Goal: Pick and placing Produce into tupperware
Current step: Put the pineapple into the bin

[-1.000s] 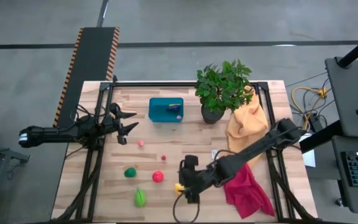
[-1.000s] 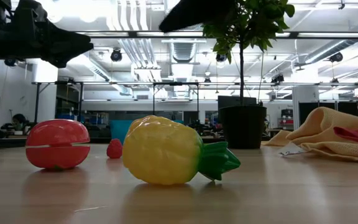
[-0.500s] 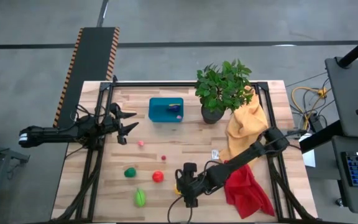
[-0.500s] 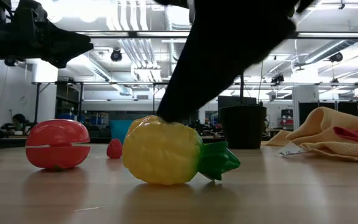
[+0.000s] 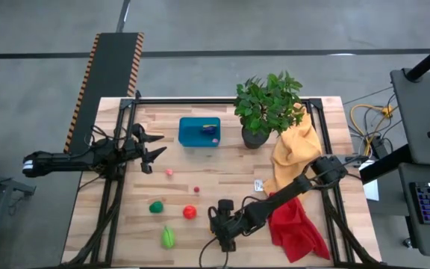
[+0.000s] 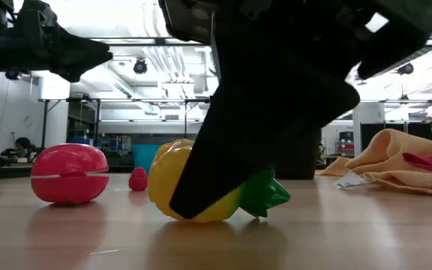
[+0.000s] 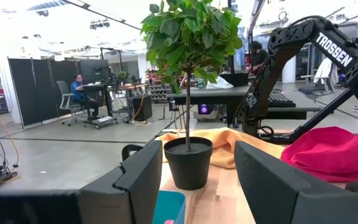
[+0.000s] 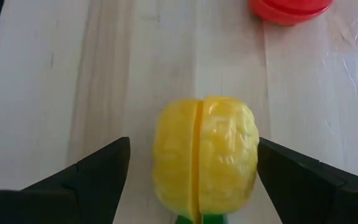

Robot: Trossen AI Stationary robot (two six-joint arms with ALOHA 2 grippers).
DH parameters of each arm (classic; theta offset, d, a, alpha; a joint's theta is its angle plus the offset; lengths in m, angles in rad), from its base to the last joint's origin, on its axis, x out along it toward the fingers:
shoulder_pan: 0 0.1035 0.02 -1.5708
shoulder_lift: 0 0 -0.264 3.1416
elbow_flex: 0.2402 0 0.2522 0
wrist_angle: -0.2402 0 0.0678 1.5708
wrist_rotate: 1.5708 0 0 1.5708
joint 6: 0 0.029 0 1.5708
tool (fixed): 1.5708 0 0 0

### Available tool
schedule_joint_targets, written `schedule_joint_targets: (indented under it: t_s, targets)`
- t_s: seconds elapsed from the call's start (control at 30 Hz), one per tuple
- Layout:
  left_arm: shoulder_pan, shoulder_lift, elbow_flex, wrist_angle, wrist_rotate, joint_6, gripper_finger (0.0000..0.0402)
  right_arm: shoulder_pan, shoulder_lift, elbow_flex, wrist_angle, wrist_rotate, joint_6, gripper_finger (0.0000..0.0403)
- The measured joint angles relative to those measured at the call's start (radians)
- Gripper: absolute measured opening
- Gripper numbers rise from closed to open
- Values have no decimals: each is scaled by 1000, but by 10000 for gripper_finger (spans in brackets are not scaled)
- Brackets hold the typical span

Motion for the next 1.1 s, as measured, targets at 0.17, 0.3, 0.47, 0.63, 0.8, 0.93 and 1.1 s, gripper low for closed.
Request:
schedule_joint_targets:
  t_s: [0.17,0.3,0.47,0.63,0.8,0.93,1.1]
  targets:
    - [0,0,0,0,0,0,187,-1,2,0,11,37,-2,329]
    - [0,1,0,0,0,0,187,-3,2,0,11,78,5,328]
    - [0,1,0,0,0,0,187,-3,2,0,10,82,5,309]
    - [0,1,0,1,0,0,187,-3,2,0,9,78,5,258]
    - [0,1,0,0,0,0,187,-3,2,0,6,79,-1,207]
    - [0,1,0,1,0,0,187,-7,-1,0,3,79,-12,183]
    - [0,1,0,1,0,0,187,-25,-9,0,-8,79,-39,178]
